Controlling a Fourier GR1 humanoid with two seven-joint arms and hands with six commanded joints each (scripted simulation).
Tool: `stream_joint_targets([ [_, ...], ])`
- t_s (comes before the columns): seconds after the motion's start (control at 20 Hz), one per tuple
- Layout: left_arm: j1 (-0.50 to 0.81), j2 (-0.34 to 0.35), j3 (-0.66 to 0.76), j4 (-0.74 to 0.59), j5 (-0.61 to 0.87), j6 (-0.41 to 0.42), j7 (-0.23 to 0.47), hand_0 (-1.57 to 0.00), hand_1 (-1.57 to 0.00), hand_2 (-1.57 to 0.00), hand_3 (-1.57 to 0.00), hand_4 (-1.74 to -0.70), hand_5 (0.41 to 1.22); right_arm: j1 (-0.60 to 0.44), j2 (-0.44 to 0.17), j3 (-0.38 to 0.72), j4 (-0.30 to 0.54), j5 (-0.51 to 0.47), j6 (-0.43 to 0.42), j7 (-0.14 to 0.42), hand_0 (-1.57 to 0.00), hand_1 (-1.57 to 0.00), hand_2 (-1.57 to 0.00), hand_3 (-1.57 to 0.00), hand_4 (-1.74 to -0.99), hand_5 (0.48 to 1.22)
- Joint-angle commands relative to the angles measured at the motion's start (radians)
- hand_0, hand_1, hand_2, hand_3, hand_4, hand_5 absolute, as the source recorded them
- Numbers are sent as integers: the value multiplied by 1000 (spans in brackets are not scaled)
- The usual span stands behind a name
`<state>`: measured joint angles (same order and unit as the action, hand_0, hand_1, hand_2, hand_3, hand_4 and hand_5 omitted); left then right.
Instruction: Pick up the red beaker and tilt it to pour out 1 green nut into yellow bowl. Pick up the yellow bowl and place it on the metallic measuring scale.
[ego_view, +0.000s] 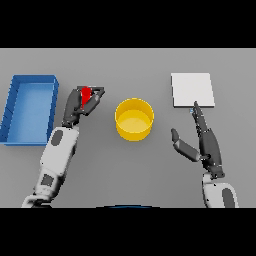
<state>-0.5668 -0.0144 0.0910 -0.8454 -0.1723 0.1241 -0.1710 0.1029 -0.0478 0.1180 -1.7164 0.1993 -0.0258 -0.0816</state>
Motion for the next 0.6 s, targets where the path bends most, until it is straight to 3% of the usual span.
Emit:
stream_joint_targets([
  [0.0, 3, 1, 1, -4, 9, 2, -21, -1422, -1425, -1427, -1426, -1591, 1123, 0, -4, 5, 3, 10, 1, -7, 1, 1, 1, 1, -1296, 682],
  [0.35, -9, 38, -43, -108, 30, 23, -24, -1540, -1540, -1541, -1541, -1709, 1097, -6, 7, 22, 15, 43, -15, -27, 1, 1, 1, 1, -1255, 672],
  [0.55, -35, 105, -171, -201, -63, 1, 96, -1558, -1558, -1559, -1559, -1728, 1113, -10, -5, 19, 3, 58, -24, -27, 1, 1, 1, 1, -1247, 685],
])
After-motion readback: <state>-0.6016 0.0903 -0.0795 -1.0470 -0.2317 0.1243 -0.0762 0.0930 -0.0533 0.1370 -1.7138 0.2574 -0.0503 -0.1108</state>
